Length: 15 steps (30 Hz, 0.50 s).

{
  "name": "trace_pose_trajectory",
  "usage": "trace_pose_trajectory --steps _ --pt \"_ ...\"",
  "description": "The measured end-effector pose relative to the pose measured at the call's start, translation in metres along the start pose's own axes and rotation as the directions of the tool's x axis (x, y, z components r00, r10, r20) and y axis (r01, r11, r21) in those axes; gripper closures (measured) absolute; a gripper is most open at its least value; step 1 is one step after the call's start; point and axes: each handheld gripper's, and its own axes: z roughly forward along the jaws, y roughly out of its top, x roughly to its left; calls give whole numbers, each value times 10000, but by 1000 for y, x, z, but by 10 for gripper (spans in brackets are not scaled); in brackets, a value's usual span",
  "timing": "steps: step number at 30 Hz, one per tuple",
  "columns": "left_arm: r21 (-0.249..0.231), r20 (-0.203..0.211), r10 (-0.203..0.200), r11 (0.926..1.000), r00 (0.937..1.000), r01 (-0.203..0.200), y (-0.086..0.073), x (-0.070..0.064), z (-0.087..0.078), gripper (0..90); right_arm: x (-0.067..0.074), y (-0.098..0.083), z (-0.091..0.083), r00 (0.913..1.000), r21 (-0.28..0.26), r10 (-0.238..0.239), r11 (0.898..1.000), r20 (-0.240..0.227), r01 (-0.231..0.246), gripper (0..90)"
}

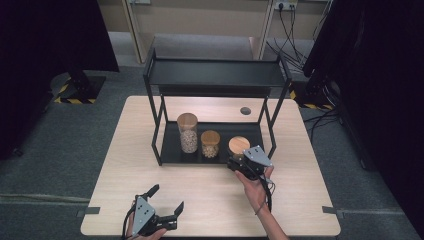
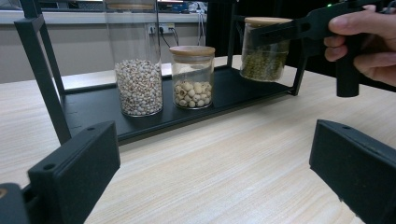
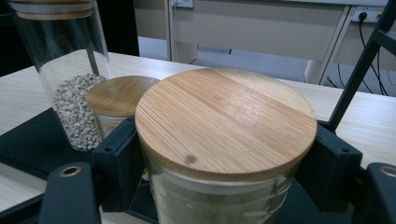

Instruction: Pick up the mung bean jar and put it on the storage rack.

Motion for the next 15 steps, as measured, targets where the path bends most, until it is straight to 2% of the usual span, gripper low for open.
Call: trace_pose_trajectory --steps 5,8,15 --pt "-9 6 -2 10000 10000 2 0 0 0 12 3 1 8 10000 39 -24 10000 29 23 253" --pt "0 8 0 10000 10000 0 0 0 0 12 1 2 12 9998 48 182 9998 -37 -182 253" --pt "-9 10 -6 10000 10000 6 0 0 0 12 2 2 24 9997 172 89 9998 227 -93 253"
